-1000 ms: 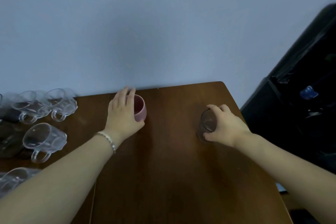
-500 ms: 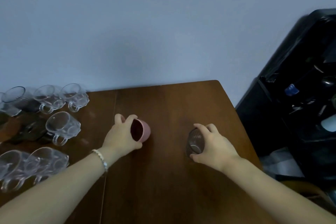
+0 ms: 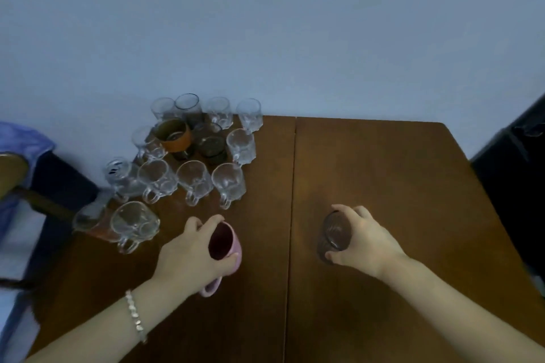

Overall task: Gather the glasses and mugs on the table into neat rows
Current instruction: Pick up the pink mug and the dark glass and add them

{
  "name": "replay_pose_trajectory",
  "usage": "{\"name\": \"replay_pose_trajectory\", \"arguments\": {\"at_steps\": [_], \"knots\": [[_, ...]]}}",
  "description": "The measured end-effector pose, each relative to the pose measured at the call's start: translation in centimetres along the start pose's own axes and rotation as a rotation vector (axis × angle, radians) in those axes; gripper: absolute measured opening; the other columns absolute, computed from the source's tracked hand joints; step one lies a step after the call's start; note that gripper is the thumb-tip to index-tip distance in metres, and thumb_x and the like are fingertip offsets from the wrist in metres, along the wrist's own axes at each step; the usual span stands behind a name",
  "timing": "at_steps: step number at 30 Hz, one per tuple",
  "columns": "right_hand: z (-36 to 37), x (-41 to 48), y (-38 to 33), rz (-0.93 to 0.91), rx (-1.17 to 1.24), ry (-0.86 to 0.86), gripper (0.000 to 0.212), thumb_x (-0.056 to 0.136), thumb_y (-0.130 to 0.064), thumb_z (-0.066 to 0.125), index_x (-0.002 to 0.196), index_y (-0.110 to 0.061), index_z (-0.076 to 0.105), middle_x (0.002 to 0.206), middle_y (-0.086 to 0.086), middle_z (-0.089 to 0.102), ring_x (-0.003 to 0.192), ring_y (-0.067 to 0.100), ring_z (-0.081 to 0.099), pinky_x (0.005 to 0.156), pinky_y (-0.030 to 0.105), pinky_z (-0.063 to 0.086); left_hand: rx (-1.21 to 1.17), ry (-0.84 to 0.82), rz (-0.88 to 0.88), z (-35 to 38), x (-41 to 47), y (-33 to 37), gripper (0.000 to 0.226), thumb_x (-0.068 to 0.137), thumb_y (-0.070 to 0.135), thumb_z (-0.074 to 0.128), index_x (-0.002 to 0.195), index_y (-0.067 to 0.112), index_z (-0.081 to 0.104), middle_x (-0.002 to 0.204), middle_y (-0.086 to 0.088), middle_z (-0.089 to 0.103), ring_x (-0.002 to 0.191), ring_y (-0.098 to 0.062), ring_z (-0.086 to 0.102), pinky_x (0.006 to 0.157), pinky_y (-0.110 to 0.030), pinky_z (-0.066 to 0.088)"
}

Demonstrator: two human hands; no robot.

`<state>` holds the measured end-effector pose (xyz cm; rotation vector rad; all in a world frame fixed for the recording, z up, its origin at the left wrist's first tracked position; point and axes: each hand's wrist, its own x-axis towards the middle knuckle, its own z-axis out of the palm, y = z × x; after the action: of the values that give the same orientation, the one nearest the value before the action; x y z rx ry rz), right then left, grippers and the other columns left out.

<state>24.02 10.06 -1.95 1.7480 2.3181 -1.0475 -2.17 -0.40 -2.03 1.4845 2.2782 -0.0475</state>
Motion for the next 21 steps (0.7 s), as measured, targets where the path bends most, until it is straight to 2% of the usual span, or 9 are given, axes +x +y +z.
{"name": "replay_pose_trajectory", "arguments": {"at_steps": [3, 6, 9, 12, 14, 17, 21], "knots": [[3.2, -0.7, -4.3, 0.017, 0.038, 0.007, 0.089, 0.072, -0.034, 0.078, 0.144, -0.032, 0.026, 0.137, -0.002, 0.035, 0.116, 0.025, 0.054, 0.086, 0.027, 0.055, 0.099, -0.020, -0.022, -0.2, 1.3, -5.2, 0.079, 0.075, 0.065, 0.055, 0.140, 0.033, 0.023, 0.130, -0.002, 0.038, 0.105, -0.022, 0.060, 0.077, -0.027, 0.049], [6.1, -1.1, -7.8, 0.060, 0.082, 0.009, 0.088, 0.072, -0.034, 0.078, 0.143, -0.032, 0.027, 0.136, -0.002, 0.035, 0.115, 0.022, 0.054, 0.084, 0.025, 0.054, 0.099, -0.012, -0.067, -0.2, 4.2, -8.5, 0.077, 0.075, 0.066, 0.055, 0.137, 0.031, 0.026, 0.128, -0.007, 0.039, 0.099, -0.028, 0.063, 0.075, -0.031, 0.054], [8.7, -1.0, -11.0, 0.118, 0.093, 0.028, 0.088, 0.071, -0.037, 0.078, 0.143, -0.032, 0.027, 0.137, -0.001, 0.035, 0.114, 0.025, 0.055, 0.083, 0.026, 0.054, 0.082, 0.011, -0.075, -0.4, 7.4, -10.8, 0.078, 0.075, 0.065, 0.056, 0.137, 0.028, 0.026, 0.131, -0.013, 0.038, 0.095, -0.033, 0.065, 0.066, -0.034, 0.057], [10.6, -1.2, -13.0, 0.168, 0.091, 0.055, 0.088, 0.070, -0.039, 0.077, 0.143, -0.033, 0.028, 0.135, -0.001, 0.035, 0.110, 0.028, 0.059, 0.084, 0.030, 0.055, 0.062, 0.025, -0.066, -0.1, 9.3, -11.2, 0.077, 0.078, 0.063, 0.055, 0.138, 0.026, 0.025, 0.135, -0.015, 0.036, 0.093, -0.035, 0.066, 0.055, -0.031, 0.050], [11.5, -1.2, -13.9, 0.197, 0.094, 0.059, 0.088, 0.069, -0.040, 0.077, 0.142, -0.033, 0.028, 0.133, -0.001, 0.036, 0.108, 0.028, 0.059, 0.086, 0.034, 0.055, 0.060, 0.025, -0.056, 0.2, 10.1, -11.3, 0.077, 0.079, 0.063, 0.054, 0.138, 0.024, 0.025, 0.136, -0.015, 0.035, 0.096, -0.035, 0.066, 0.056, -0.031, 0.047], [12.4, -1.0, -14.9, 0.229, 0.083, 0.068, 0.089, 0.069, -0.040, 0.077, 0.143, -0.033, 0.027, 0.134, -0.002, 0.036, 0.109, 0.027, 0.059, 0.086, 0.033, 0.055, 0.042, 0.020, -0.013, 0.6, 10.7, -11.8, 0.077, 0.080, 0.062, 0.053, 0.140, 0.023, 0.025, 0.138, -0.015, 0.033, 0.096, -0.034, 0.066, 0.060, -0.031, 0.048], [13.5, 1.2, -16.9, 0.218, 0.055, 0.113, 0.087, 0.073, -0.035, 0.076, 0.143, -0.028, 0.025, 0.138, -0.001, 0.034, 0.111, 0.025, 0.057, 0.086, 0.032, 0.056, -0.014, -0.070, 0.082, 0.8, 11.0, -13.7, 0.089, 0.081, 0.048, 0.063, 0.149, 0.028, 0.008, 0.141, -0.011, 0.028, 0.103, -0.031, 0.063, 0.068, -0.032, 0.050]]}}
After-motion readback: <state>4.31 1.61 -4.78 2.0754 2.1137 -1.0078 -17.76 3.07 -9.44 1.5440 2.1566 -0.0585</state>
